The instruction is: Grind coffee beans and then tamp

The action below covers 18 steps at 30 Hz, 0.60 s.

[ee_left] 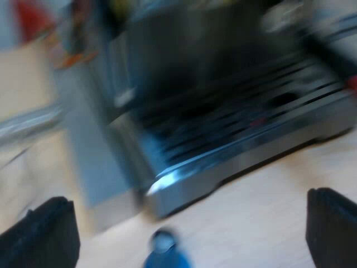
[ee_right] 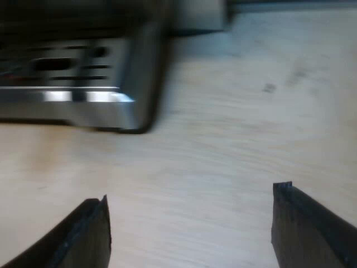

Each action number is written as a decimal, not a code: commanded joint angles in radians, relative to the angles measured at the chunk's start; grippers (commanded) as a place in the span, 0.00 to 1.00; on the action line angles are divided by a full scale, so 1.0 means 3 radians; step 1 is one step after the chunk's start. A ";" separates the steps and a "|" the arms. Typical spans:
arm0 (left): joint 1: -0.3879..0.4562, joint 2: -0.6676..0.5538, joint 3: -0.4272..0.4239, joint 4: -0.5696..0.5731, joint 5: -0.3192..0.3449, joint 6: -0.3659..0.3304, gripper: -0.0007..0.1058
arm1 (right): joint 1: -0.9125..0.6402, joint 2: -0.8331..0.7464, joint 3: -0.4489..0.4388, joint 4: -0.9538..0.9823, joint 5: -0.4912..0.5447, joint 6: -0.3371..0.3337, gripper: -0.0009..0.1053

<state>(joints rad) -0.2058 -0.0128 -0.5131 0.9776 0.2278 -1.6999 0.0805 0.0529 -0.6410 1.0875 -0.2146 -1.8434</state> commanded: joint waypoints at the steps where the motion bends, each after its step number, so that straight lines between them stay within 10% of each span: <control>1: -0.0112 -0.0006 -0.0026 -0.0248 0.0314 -0.0005 0.79 | 0.0147 0.0141 -0.0126 -0.0020 -0.0200 -0.0058 0.59; 18: -0.0693 0.0469 0.0279 -0.1340 0.1101 -0.0005 0.79 | 0.1092 0.0813 -0.0231 -0.0433 -0.0350 -0.0218 0.59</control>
<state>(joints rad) -0.4020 0.1255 -0.4387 0.6162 0.5374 -1.6999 0.3954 0.2955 -0.6983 0.9763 -0.3060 -1.8932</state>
